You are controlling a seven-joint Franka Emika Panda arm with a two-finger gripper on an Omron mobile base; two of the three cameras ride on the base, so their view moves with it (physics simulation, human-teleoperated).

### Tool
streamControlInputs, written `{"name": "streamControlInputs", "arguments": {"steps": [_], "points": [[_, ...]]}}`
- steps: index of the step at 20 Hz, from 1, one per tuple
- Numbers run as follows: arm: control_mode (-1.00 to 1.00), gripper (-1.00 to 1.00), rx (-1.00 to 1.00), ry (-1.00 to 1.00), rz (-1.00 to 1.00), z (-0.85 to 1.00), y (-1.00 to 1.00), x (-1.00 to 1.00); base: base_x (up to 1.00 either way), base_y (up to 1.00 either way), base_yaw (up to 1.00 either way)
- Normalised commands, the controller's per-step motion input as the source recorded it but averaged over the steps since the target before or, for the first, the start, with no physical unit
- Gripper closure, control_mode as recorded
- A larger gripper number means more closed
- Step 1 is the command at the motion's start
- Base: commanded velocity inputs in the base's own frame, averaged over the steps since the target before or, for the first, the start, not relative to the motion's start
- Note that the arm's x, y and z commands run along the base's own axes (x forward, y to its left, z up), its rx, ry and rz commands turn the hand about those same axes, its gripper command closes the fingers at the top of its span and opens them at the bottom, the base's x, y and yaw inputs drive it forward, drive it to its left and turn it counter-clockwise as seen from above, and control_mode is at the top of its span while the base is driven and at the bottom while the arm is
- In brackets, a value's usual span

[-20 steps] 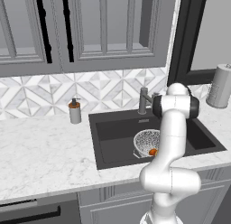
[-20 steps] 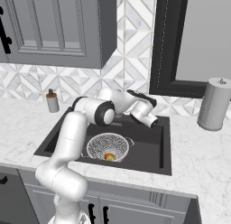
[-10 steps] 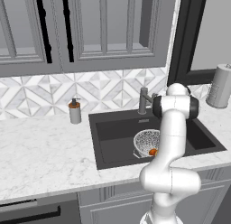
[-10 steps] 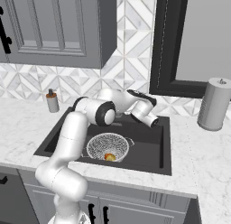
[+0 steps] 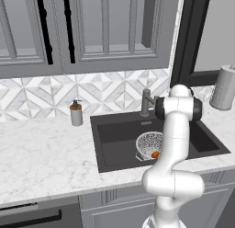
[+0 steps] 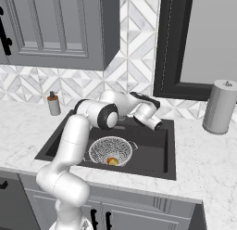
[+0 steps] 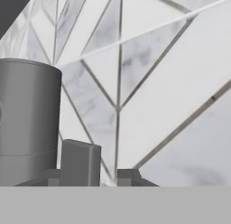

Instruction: Put the colander in the sink, put the kiwi, tangerine in the colander, and turn on the sink faucet and pour water over the colander.

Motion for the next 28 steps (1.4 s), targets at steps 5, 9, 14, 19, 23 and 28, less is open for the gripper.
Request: {"name": "streamControlInputs", "arguments": {"steps": [5, 9, 14, 19, 23, 28], "points": [[-1.0, 1.0, 0.0, 0.0, 0.0, -0.12, -0.2, 0.15, 0.0, 0.0, 0.0], [-1.0, 1.0, 0.0, 0.0, -0.01, -0.15, -0.28, 0.21, 0.0, 0.0, 0.0], [-1.0, 1.0, 0.0, 0.0, -0.01, -0.16, -0.29, 0.22, 0.0, 0.0, 0.0], [-1.0, 1.0, 0.0, 0.0, -0.04, -0.18, -0.26, 0.21, 0.0, 0.0, 0.0], [-1.0, 1.0, 0.0, 0.0, -0.03, -0.21, -0.31, 0.21, 0.0, 0.0, 0.0], [-1.0, 1.0, 0.0, 0.0, -0.02, -0.27, -0.39, 0.2, 0.0, 0.0, 0.0]]}}
